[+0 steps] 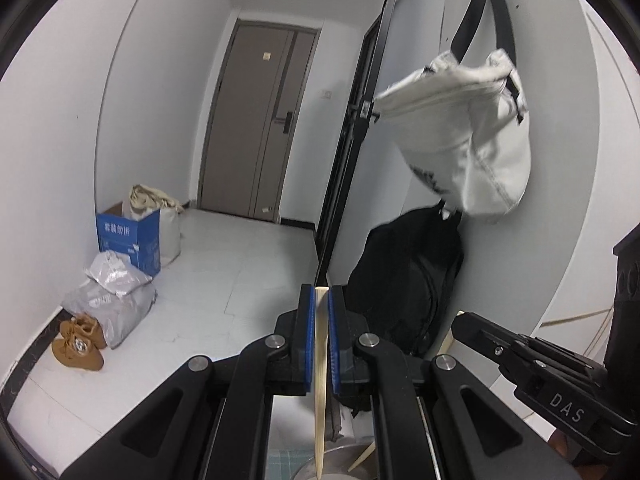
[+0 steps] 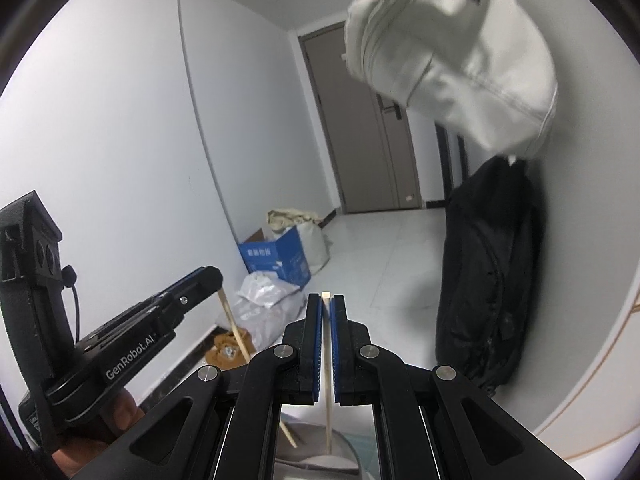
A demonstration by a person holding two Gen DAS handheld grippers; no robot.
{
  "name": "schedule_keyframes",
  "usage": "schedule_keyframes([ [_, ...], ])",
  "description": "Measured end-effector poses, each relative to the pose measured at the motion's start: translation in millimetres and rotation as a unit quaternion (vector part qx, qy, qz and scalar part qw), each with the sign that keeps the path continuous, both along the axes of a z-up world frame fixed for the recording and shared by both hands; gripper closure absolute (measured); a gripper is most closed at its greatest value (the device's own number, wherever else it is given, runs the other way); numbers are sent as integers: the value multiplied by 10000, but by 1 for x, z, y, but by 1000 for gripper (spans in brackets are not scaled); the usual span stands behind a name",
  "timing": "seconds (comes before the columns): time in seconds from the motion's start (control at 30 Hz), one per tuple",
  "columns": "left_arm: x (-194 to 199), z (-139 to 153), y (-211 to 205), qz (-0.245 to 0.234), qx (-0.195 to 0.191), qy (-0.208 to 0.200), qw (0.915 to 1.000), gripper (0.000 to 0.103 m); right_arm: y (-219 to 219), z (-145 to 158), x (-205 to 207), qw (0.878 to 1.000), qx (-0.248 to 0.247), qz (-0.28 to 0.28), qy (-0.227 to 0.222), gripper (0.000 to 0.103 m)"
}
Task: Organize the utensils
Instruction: 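Carry both held chopsticks up over the white caddy, then open both grippers to drop the chopsticks into the caddy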
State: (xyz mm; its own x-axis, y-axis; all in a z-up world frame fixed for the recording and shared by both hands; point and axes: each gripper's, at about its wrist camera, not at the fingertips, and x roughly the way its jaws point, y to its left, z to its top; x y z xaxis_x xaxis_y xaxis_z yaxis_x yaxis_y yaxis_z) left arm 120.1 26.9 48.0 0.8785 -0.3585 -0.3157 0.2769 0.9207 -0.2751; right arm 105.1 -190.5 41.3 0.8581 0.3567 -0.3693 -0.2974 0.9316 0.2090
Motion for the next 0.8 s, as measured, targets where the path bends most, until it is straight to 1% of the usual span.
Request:
schedule_keyframes([
  [0.13, 5, -9, 2, -128, -39, 180, 9997, 100, 5, -13, 11, 9999, -68, 91, 118, 100],
  [0.33, 10, -9, 1, -404, -89, 404, 9983, 100, 10, -29, 19, 9988, -102, 313, 351, 100],
  [0.43, 12, -11, 2, -621, -147, 616, 9961, 100, 15, -33, 21, 9976, -45, 457, 517, 99],
  [0.47, 13, -11, 3, -635, -118, 716, 9953, 100, 17, -35, 22, 9967, 0, 538, 602, 96],
  [0.53, 15, -12, 4, -611, -66, 905, 9940, 94, 20, -37, 23, 9955, 70, 611, 717, 97],
  [0.57, 14, -11, 7, -591, -85, 981, 9934, 84, 20, -38, 22, 9950, 140, 655, 745, 96],
  [0.6, 14, -9, 10, -530, -128, 1050, 9930, 68, 19, -38, 20, 9943, 221, 698, 772, 95],
  [0.63, 12, -8, 14, -471, -188, 1071, 9930, 61, 19, -38, 18, 9938, 277, 717, 800, 93],
  [0.67, 9, -6, 19, -409, -281, 1070, 9930, 54, 17, -38, 15, 9934, 337, 715, 828, 86],
  [0.7, 5, -2, 25, -310, -359, 1059, 9932, 53, 14, -38, 11, 9932, 424, 687, 844, 78],
  [0.77, -1, 2, 31, -113, -312, 1083, 9936, 53, 6, -38, 3, 9934, 509, 608, 833, 71],
  [0.8, -2, 2, 32, -58, -284, 1086, 9937, 53, 3, -38, -2, 9937, 526, 551, 821, 69],
])
